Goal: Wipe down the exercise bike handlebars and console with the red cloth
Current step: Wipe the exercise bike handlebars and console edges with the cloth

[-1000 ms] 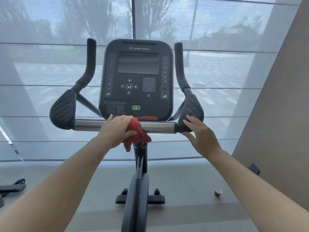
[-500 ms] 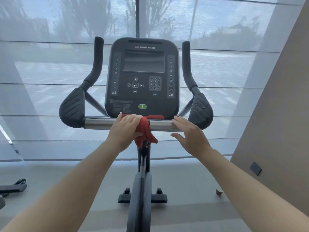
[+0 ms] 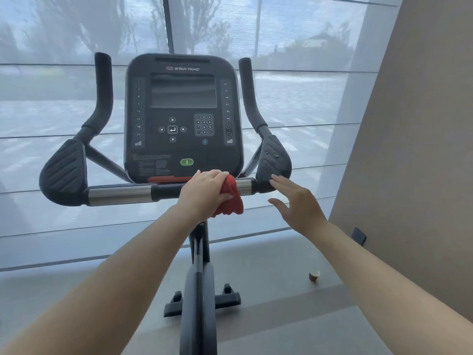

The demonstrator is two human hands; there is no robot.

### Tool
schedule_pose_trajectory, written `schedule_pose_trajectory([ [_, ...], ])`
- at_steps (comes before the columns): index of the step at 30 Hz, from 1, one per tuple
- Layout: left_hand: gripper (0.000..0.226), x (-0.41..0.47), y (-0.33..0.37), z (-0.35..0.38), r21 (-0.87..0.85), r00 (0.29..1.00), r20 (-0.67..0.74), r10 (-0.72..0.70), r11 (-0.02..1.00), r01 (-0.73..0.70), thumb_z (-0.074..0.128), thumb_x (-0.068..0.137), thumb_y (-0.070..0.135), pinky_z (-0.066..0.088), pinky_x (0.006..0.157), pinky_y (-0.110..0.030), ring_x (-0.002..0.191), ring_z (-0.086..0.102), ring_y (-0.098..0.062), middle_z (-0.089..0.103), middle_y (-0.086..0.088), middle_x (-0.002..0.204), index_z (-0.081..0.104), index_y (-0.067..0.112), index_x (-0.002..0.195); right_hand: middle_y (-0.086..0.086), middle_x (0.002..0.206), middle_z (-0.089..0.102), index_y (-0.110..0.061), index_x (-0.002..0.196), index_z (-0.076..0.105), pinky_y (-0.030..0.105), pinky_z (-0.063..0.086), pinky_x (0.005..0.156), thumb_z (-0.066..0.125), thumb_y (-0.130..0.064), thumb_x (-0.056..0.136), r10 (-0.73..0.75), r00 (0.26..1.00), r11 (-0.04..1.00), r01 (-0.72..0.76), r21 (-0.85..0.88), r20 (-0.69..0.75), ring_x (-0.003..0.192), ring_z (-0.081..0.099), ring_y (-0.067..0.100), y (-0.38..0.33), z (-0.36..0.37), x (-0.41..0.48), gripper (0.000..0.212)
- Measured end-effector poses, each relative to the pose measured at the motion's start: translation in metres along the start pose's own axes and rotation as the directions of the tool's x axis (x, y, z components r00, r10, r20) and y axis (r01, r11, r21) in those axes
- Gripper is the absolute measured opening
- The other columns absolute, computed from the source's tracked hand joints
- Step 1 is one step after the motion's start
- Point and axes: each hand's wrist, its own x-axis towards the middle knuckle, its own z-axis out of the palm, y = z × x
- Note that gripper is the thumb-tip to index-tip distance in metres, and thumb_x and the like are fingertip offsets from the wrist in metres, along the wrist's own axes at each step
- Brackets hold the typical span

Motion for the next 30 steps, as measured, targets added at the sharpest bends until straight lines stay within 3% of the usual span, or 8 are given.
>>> schedule_pose_trajectory([
  [8,0.043,0.036,0.058,0.02,-0.088,0.997,0.025,-0.071,0.993,0.073,0.05,0.089,0.046,0.041,0.094,-0.038,0.112,0.05,-0.024,0.055,0.0,0.125,0.049,0.021,0.125,0.003,0.139,0.049,-0.007,0.13,0.052,0.034,0.039,0.106,0.062,-0.009,0.087,-0.156,0.98,0.988,0.156,0.013,0.121,0.133,0.041,0.02,0.034,-0.018,0.016,0.044],
  [10,0.042,0.038,0.062,0.021,-0.071,0.993,0.041,-0.114,0.991,0.117,0.049,0.089,0.049,0.04,0.095,-0.039,0.109,0.052,-0.026,0.056,0.0,0.124,0.051,0.022,0.121,0.001,0.141,0.047,-0.008,0.132,0.05,0.034,0.039,0.106,0.06,-0.009,0.088,-0.186,0.971,0.983,0.184,0.023,0.154,0.134,0.039,0.018,0.043,-0.022,0.025,0.045],
  [14,0.039,0.037,0.068,0.023,0.033,0.982,0.051,-0.182,0.983,0.18,0.046,0.09,0.049,0.022,0.109,-0.045,0.113,0.051,-0.023,0.056,0.001,0.124,0.051,0.023,0.119,-0.002,0.145,0.042,-0.012,0.134,0.047,0.037,0.037,0.107,0.056,-0.007,0.09,-0.241,0.946,0.97,0.232,0.068,0.216,0.137,0.033,0.017,0.061,-0.028,0.042,0.045],
  [18,0.037,0.031,0.079,0.022,0.014,0.97,-0.054,-0.239,0.971,0.24,0.051,0.089,0.044,0.026,0.109,-0.042,0.112,0.051,-0.023,0.058,0.002,0.12,0.055,0.021,0.118,-0.002,0.146,0.04,-0.012,0.135,0.046,0.038,0.036,0.107,0.056,-0.008,0.089,-0.317,0.922,0.947,0.294,0.131,0.222,0.138,0.031,0.017,0.075,-0.026,0.046,0.048],
  [22,0.025,0.022,0.098,0.022,-0.058,0.922,-0.228,-0.314,0.949,0.309,0.058,0.087,0.033,0.046,0.082,-0.037,0.101,0.052,-0.021,0.061,0.004,0.111,0.061,0.021,0.109,-0.002,0.146,0.04,-0.013,0.136,0.045,0.035,0.035,0.109,0.056,-0.01,0.089,-0.387,0.897,0.916,0.347,0.203,0.212,0.138,0.031,0.015,0.086,-0.023,0.047,0.048],
  [26,0.02,0.025,0.111,0.013,-0.112,0.869,-0.317,-0.381,0.924,0.365,0.056,0.09,0.032,0.038,0.075,-0.025,0.1,0.057,-0.02,0.065,0.005,0.107,0.065,0.023,0.105,0.002,0.136,0.053,-0.01,0.128,0.054,0.031,0.041,0.103,0.059,-0.005,0.085,-0.399,0.913,0.889,0.362,0.282,0.086,0.126,0.049,0.018,0.102,-0.029,0.051,0.043],
  [28,0.023,0.032,0.121,0.007,-0.184,0.812,-0.404,-0.421,0.907,0.379,0.058,0.089,0.03,0.029,0.074,-0.015,0.1,0.059,-0.02,0.067,0.0,0.105,0.066,0.018,0.107,0.002,0.133,0.055,-0.01,0.126,0.056,0.028,0.042,0.102,0.06,-0.006,0.085,-0.372,0.927,0.887,0.342,0.309,0.041,0.123,0.052,0.017,0.111,-0.034,0.055,0.042],
  [30,0.027,0.044,0.131,0.001,-0.27,0.753,-0.471,-0.46,0.887,0.374,0.059,0.088,0.03,0.031,0.079,-0.014,0.1,0.06,-0.021,0.068,-0.002,0.106,0.065,0.015,0.11,0.002,0.132,0.056,-0.011,0.125,0.057,0.028,0.042,0.102,0.061,-0.008,0.085,-0.354,0.935,0.885,0.329,0.329,0.017,0.122,0.053,0.016,0.117,-0.04,0.059,0.041],
])
